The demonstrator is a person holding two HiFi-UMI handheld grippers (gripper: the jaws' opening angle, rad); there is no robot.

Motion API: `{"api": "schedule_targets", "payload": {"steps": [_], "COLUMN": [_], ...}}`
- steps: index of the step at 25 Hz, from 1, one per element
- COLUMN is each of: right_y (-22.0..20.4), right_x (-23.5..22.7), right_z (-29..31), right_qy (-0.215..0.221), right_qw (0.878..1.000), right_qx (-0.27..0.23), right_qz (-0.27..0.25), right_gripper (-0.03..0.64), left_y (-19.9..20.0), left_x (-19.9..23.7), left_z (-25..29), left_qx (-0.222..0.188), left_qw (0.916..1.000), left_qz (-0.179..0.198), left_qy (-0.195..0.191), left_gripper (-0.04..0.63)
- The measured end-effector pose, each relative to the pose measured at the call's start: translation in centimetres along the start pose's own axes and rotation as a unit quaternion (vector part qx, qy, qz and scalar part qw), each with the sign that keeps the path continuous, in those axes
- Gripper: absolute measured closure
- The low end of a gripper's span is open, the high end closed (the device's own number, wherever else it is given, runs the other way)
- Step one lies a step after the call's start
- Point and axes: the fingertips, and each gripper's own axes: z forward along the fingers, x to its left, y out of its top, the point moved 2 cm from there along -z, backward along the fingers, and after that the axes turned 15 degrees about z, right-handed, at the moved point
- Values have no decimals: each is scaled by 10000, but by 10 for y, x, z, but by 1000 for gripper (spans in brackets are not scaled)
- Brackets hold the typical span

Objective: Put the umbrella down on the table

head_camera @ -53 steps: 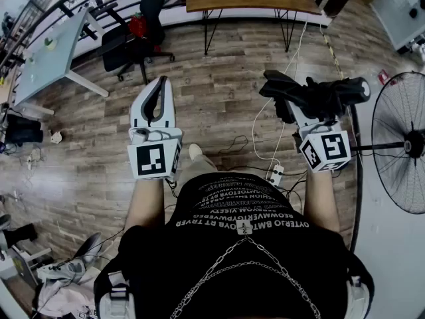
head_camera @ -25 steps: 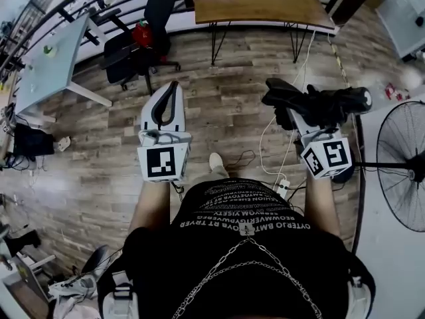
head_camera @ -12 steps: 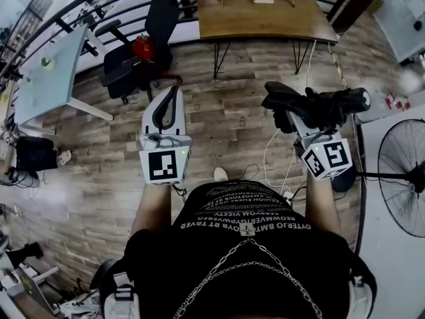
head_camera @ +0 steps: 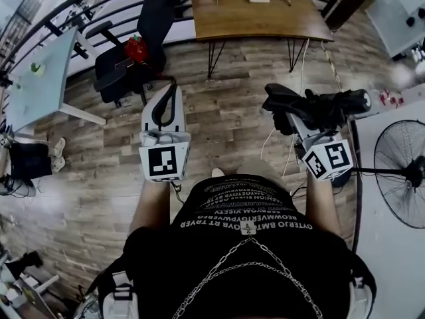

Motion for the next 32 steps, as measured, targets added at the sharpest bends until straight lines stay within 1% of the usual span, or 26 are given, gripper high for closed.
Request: {"api": "schedule_targets", "payload": {"steps": [6,9,12,16,18,24,32], "right_y": [10,9,6,3,2,11,19], "right_x": [-6,-13,-19,-33,-42,-68,-111], "right_z": [13,23,37,52,63,93,137], "right_qy": [-57,-9,52,118,157,314,343], "right_qw": [9999,9998,9998,9996,9994,9993,9994], "right_qx": [-22,-12,28,68,94,40,-26], "right_qz": [-126,-205,-203,-259,-283,-217,11], "right_gripper": [346,347,347,347,347,347,347], "left_y": [-3,-4,-9,-10,-10,-6,-8], "left_x": [5,5,7,2,1,-4,-1], "left_z": [12,21,29,44,54,87,148], "left_qx": [-119,-84,-7,87,109,89,207], "left_qw": [9999,10000,9999,9995,9994,9992,9994], "left_qz": [-118,33,105,264,273,384,257], "left_qy": [-5,36,136,139,161,112,143], "left_gripper": [565,565,565,565,565,565,565]}}
